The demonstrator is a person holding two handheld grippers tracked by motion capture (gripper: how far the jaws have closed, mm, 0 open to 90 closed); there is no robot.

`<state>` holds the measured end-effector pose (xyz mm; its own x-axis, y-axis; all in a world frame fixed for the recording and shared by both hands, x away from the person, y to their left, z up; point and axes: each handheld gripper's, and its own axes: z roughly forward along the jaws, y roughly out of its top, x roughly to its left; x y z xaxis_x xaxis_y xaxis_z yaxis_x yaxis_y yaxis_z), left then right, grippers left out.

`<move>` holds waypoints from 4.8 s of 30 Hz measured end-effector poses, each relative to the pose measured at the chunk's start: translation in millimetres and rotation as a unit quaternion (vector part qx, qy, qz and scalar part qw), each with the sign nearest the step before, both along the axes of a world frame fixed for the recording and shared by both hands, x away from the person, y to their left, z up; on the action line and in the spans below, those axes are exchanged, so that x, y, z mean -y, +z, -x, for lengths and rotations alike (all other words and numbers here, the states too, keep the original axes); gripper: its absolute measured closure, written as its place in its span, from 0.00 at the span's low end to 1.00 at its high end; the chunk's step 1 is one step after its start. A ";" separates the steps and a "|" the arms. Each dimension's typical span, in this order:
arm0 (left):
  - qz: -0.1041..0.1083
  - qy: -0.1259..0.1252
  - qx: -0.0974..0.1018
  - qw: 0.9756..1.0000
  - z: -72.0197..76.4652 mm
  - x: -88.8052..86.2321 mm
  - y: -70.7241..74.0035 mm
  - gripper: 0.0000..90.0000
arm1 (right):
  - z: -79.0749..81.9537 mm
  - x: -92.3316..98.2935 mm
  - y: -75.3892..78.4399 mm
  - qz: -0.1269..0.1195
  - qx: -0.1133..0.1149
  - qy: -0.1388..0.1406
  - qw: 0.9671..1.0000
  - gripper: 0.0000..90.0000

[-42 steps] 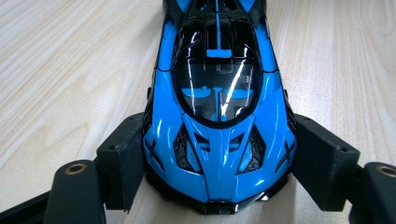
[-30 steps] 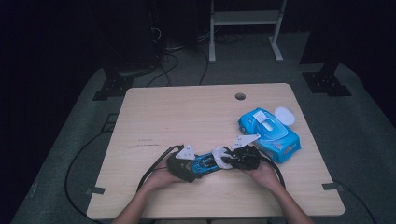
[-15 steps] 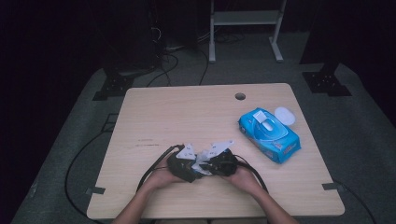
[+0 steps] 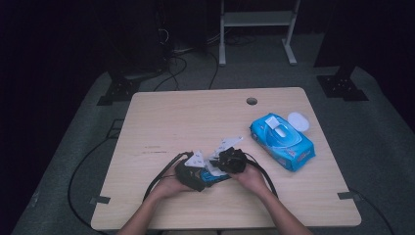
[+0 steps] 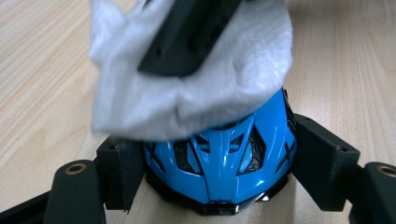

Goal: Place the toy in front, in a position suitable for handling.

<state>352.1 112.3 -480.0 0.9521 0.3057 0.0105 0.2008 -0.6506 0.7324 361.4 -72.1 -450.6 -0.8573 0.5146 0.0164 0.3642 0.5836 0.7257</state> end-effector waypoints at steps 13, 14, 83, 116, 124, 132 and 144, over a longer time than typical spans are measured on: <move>0.000 -0.002 0.002 1.000 -0.5 -0.1 0.0 0.29 | -8.9 17.1 1.8 0.000 -0.003 -0.029 1.000 0.96; 0.000 -0.001 0.000 1.000 -0.3 -0.1 -0.1 0.29 | -6.0 11.2 1.1 -0.006 -0.005 -0.015 1.000 0.96; 0.054 0.040 -0.120 0.990 -17.6 -26.1 9.8 0.27 | 15.3 87.3 4.8 -0.020 -0.035 0.004 0.999 0.96; 0.074 0.096 -0.162 0.979 -19.5 -13.5 5.7 0.22 | 31.1 91.3 -7.5 -0.026 0.033 -0.005 0.999 0.97; 0.065 0.086 -0.153 0.982 -14.4 -9.0 5.8 0.21 | 41.9 94.9 -10.1 -0.028 0.054 0.006 0.998 0.97; 0.059 0.075 -0.157 0.983 -15.8 -8.0 7.6 0.24 | 51.8 96.7 -11.8 -0.026 0.074 0.016 0.997 0.97; 0.070 0.064 -0.136 0.986 -10.9 -10.9 12.7 0.33 | 64.0 97.5 -12.9 -0.020 0.091 0.027 0.995 0.97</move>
<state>363.1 123.2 -467.3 0.8674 0.4036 -0.2912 0.4764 -0.5040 0.7204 297.4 -169.6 -463.6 -0.8740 0.4703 -0.1224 0.1935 0.5678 0.8001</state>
